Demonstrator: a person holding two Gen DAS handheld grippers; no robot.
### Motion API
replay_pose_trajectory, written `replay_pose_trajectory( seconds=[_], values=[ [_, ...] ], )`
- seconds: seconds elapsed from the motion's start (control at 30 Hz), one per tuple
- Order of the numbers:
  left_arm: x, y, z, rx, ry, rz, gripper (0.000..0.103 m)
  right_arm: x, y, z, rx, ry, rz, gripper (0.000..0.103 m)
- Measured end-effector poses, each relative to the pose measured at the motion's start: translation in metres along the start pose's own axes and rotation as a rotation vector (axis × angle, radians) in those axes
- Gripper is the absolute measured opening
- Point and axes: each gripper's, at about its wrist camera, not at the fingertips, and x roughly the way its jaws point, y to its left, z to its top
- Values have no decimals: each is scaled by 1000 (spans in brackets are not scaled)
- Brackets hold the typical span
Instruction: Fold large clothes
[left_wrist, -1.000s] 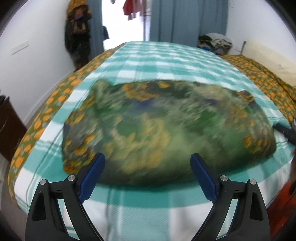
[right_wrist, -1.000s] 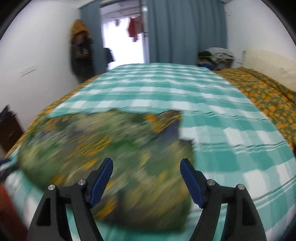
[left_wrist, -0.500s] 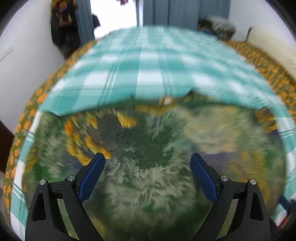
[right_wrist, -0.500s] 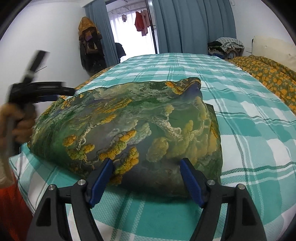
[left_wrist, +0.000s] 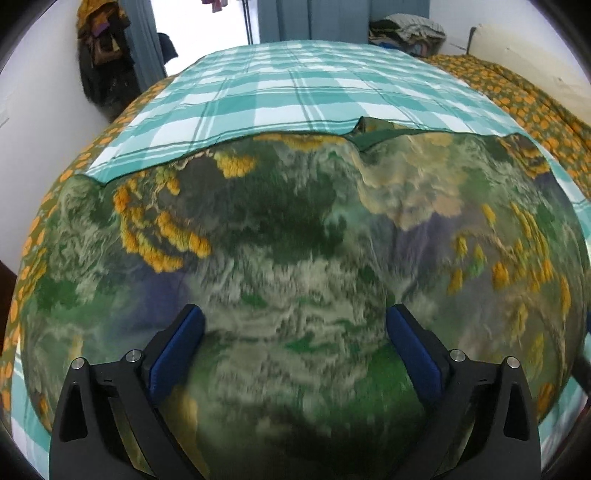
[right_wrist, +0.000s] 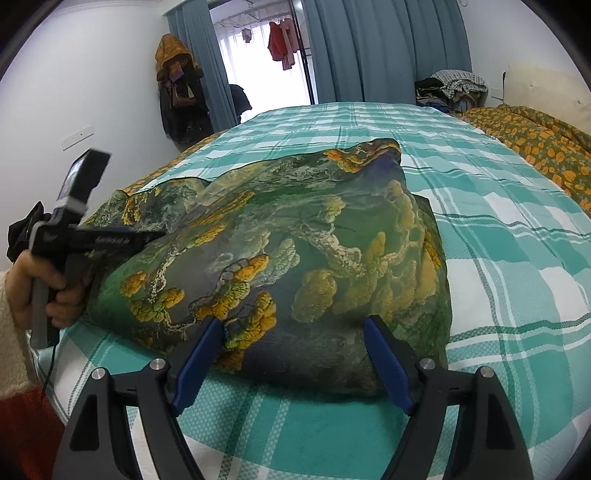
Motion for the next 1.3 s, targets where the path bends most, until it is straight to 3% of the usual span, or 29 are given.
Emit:
replay_pose_trajectory(
  seconds=[0.57,0.77,0.87,0.97,1.1,1.17,1.23,1.27,1.3],
  values=[
    [-28,-4,-27,-6,17,1,100,2,6,-15,-56,17,-45,83],
    [-50,-15,-44,91,24,-12,101,2,4,-16,-56,24,-33,83],
    [-66,-14,-36,85,13,-63,100,2,3,-15,-49,28,-32,83],
    [-77,-12,-9,67,-53,-87,101,-6,-2,-13,-7,23,-15,83],
    [-56,-1,34,7,-86,-95,102,-5,-9,-13,30,27,8,83],
    [-22,9,50,-45,-20,-116,102,-4,-5,-16,2,29,-14,83],
    [24,19,53,-93,104,-76,103,-3,1,-18,-38,33,-42,83],
    [40,24,49,-116,128,-86,103,-2,4,-19,-55,36,-54,83],
    [47,29,44,-160,88,-124,103,-1,6,-21,-73,40,-62,83]
  ],
)
